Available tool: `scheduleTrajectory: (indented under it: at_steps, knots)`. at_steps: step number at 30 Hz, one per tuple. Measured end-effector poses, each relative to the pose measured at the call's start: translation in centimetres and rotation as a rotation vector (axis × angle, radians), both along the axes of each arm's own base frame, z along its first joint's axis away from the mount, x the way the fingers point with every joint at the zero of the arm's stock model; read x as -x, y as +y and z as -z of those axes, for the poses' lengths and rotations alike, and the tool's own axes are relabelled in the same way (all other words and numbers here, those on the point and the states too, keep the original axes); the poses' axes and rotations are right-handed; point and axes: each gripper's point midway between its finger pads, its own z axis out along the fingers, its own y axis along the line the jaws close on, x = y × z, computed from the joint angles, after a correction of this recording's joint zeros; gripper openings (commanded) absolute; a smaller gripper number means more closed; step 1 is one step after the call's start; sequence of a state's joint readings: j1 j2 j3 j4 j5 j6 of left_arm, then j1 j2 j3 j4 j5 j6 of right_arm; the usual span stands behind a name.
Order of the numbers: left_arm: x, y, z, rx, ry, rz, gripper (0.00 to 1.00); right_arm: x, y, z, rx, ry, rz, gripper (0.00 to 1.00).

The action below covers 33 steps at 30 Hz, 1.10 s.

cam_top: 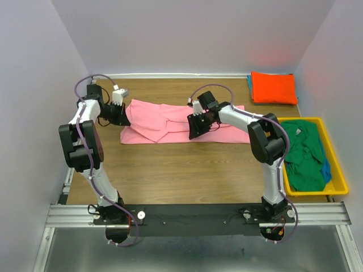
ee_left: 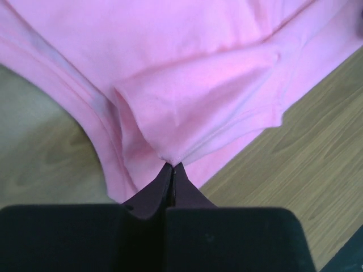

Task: Fold and stack the t-shirts
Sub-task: Fold the tshirt

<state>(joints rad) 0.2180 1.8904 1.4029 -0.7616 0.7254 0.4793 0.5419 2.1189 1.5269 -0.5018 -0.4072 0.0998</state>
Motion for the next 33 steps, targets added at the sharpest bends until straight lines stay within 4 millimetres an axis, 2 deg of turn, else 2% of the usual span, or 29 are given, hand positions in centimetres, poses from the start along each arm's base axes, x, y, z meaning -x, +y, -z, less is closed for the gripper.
scheduleTrajectory:
  at_steps: [3,6,9,14,22,26,27,29,33]
  knots:
    - [-2.4,-0.5,-2.0,0.025,-0.061,0.014,0.00,0.0,0.0,0.1,-0.001,-0.005,-0.002,0.46]
    - [-4.5,-1.5,-2.9,0.060,-0.092,0.035,0.00,0.0,0.0,0.1,-0.003,-0.007,-0.003,0.46]
    - [-5.9,-2.8,-2.6,0.102,-0.085,0.050,0.00,0.0,0.0,0.1,-0.003,-0.009,-0.004,0.46]
    - [-8.1,-4.6,-0.8,0.155,-0.051,0.046,0.00,0.0,0.0,0.1,-0.008,-0.018,-0.007,0.46]
    - [-11.3,-4.9,0.4,0.195,-0.055,-0.017,0.04,0.2,-0.2,0.1,-0.017,-0.042,-0.016,0.46]
    - [-12.3,-4.6,-0.1,0.211,-0.081,-0.050,0.25,0.6,-0.4,0.1,-0.016,-0.045,-0.019,0.46]
    - [-12.7,-4.6,-0.3,0.218,-0.091,-0.061,0.40,0.7,-0.5,0.1,-0.016,-0.045,-0.019,0.46]
    - [-13.2,-4.6,-0.5,0.226,-0.107,-0.073,0.51,1.1,-0.8,0.0,-0.014,-0.042,-0.019,0.46]
    - [-12.9,-4.6,-0.7,0.233,-0.120,-0.087,0.53,2.1,-1.5,-0.1,0.002,-0.030,-0.022,0.46]
